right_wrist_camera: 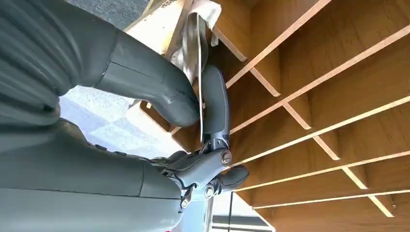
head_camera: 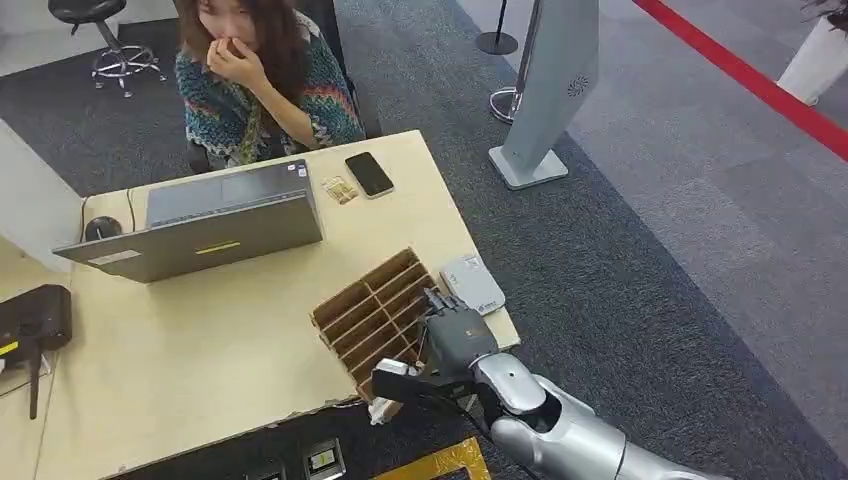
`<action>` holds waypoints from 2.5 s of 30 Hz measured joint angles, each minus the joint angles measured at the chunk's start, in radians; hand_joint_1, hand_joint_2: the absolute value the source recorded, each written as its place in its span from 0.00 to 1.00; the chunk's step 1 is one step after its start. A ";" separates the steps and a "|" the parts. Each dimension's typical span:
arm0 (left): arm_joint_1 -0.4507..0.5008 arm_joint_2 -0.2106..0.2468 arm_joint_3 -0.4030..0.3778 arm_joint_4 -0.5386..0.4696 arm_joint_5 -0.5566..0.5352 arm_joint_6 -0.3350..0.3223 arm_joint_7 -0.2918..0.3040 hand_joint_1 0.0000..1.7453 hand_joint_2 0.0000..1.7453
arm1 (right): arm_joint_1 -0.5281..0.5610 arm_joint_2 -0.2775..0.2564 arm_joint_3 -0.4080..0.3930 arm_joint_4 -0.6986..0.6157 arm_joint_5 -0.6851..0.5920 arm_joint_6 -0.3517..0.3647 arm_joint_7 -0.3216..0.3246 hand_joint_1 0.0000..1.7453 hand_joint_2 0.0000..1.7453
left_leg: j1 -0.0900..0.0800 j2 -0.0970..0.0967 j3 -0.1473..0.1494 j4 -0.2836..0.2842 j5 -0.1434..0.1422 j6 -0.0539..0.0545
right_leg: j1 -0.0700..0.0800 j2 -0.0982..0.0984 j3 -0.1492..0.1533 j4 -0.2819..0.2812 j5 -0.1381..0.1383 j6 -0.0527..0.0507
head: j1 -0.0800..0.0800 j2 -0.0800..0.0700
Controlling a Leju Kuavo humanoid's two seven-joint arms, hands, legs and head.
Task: Pass the card to the sensor for recognition and then transmit it.
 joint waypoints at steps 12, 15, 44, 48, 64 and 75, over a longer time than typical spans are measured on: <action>-0.001 -0.005 -0.014 0.000 -0.001 -0.003 -0.002 0.00 0.00 | -0.038 0.005 -0.019 0.000 0.052 0.004 -0.041 1.00 1.00 | 0.000 0.000 0.000 0.000 0.000 0.000 | 0.000 0.000 0.000 0.000 0.000 0.000 | 0.000 0.000; -0.003 -0.005 -0.022 0.000 -0.009 -0.009 -0.002 0.00 0.00 | -0.072 0.003 -0.042 -0.018 0.061 0.022 -0.051 1.00 1.00 | 0.000 0.001 0.000 0.000 0.000 0.000 | 0.000 0.001 0.000 0.000 0.000 0.000 | 0.000 0.000; -0.107 -0.013 -0.072 0.000 -0.125 -0.087 0.044 0.00 0.00 | -0.821 -0.004 -0.003 0.166 -0.214 0.173 -0.059 1.00 1.00 | 0.000 -0.003 -0.004 0.000 0.002 -0.001 | 0.000 -0.002 -0.001 0.001 0.002 -0.001 | 0.000 0.000; -0.109 -0.013 -0.072 0.000 -0.127 -0.085 0.050 0.00 0.00 | -0.924 0.047 0.065 0.312 -0.216 0.156 -0.105 1.00 1.00 | 0.000 -0.004 -0.005 0.000 0.003 -0.002 | 0.001 -0.003 -0.002 0.002 0.002 -0.001 | 0.000 0.000; -0.087 -0.011 -0.072 0.000 -0.113 -0.063 0.050 0.00 0.00 | -1.024 0.244 0.230 0.832 -0.269 0.041 -0.181 0.09 1.00 | 0.002 -0.006 -0.005 0.000 0.003 -0.002 | 0.002 -0.006 -0.002 0.001 0.002 -0.002 | 0.000 0.000; -0.082 -0.009 -0.072 0.000 -0.114 -0.060 0.050 0.00 0.00 | -1.028 0.245 0.247 0.948 -0.260 -0.056 -0.157 0.00 1.00 | 0.002 -0.005 -0.004 0.001 0.003 -0.002 | 0.002 -0.004 -0.002 0.000 0.002 -0.002 | 0.000 0.000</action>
